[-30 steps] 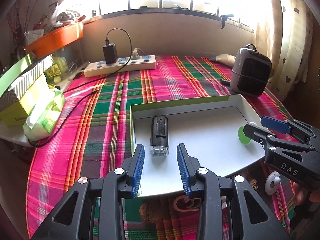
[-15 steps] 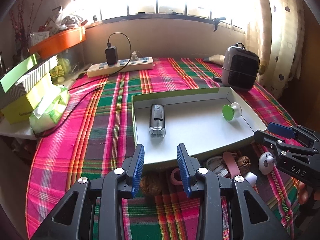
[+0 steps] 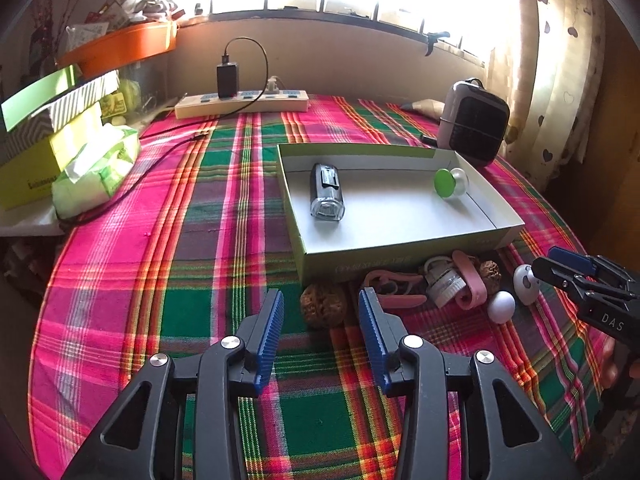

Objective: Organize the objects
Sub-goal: 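Withdraw both grippers from the box toward the remaining items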

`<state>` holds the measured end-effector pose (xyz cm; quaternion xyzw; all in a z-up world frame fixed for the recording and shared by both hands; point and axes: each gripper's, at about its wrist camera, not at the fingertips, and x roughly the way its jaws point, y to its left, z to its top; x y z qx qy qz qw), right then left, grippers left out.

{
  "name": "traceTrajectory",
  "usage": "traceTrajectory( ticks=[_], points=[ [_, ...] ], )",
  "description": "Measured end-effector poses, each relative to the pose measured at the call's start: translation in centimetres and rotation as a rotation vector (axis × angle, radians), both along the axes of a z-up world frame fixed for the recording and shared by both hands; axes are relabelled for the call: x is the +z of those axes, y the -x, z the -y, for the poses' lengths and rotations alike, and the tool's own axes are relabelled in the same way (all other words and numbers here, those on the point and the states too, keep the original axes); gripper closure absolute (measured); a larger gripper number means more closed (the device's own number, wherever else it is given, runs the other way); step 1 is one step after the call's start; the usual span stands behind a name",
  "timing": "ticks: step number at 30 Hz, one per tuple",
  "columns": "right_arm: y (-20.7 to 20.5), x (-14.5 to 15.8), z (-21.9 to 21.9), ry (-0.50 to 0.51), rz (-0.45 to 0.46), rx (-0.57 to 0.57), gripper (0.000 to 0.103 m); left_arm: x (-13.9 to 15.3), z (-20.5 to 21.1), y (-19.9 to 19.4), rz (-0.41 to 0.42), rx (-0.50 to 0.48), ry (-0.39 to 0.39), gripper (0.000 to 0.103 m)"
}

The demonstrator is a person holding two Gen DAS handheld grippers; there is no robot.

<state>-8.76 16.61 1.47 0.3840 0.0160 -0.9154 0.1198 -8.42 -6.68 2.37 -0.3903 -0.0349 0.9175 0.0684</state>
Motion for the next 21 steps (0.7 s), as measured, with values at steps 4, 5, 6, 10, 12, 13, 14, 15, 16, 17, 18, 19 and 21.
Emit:
traceTrajectory(
  ticks=[4, 5, 6, 10, 12, 13, 14, 15, 16, 17, 18, 19, 21],
  points=[
    [-0.3, -0.5, -0.3, -0.006, 0.017, -0.002, 0.046, -0.5, -0.1, 0.0, 0.012, -0.025, -0.005, 0.06],
    [-0.4, -0.6, -0.3, -0.004, 0.017, -0.002, 0.046, -0.6, -0.2, 0.1, 0.016, -0.03, 0.001, 0.06],
    [-0.6, -0.7, -0.4, -0.003, 0.018, -0.001, 0.046, -0.8, -0.3, 0.2, 0.021, -0.032, 0.004, 0.06],
    [-0.8, -1.1, -0.5, -0.011, 0.031, 0.004, 0.046, -1.2, -0.4, 0.7, 0.036, -0.036, 0.015, 0.06],
    [-0.9, -1.4, -0.5, -0.015, 0.038, 0.007, 0.046, -1.4, -0.4, 1.0, 0.043, -0.029, 0.019, 0.06],
    [-0.9, -1.5, -0.5, -0.019, 0.042, 0.007, 0.046, -1.4, -0.3, 1.1, 0.046, -0.024, 0.019, 0.06],
    [-0.9, -1.6, -0.5, -0.022, 0.044, 0.006, 0.046, -1.5, -0.3, 1.2, 0.049, -0.022, 0.017, 0.06],
    [-0.8, -1.7, -0.5, -0.023, 0.047, 0.008, 0.046, -1.6, -0.3, 1.3, 0.052, -0.021, 0.017, 0.06],
    [-0.7, -1.8, -0.4, -0.026, 0.051, 0.008, 0.046, -1.7, -0.3, 1.4, 0.055, -0.019, 0.018, 0.06],
    [-0.6, -1.9, -0.4, -0.028, 0.054, 0.009, 0.046, -1.7, -0.3, 1.5, 0.057, -0.02, 0.02, 0.06],
    [-0.4, -2.0, -0.3, -0.032, 0.062, 0.009, 0.046, -1.8, -0.4, 1.6, 0.06, -0.021, 0.023, 0.06],
    [-0.3, -2.1, -0.3, -0.035, 0.068, 0.01, 0.046, -1.9, -0.4, 1.7, 0.063, -0.021, 0.024, 0.06],
    [-0.1, -2.2, -0.2, -0.038, 0.072, 0.019, 0.046, -2.0, -0.4, 1.9, 0.07, -0.019, 0.027, 0.06]
  ],
)
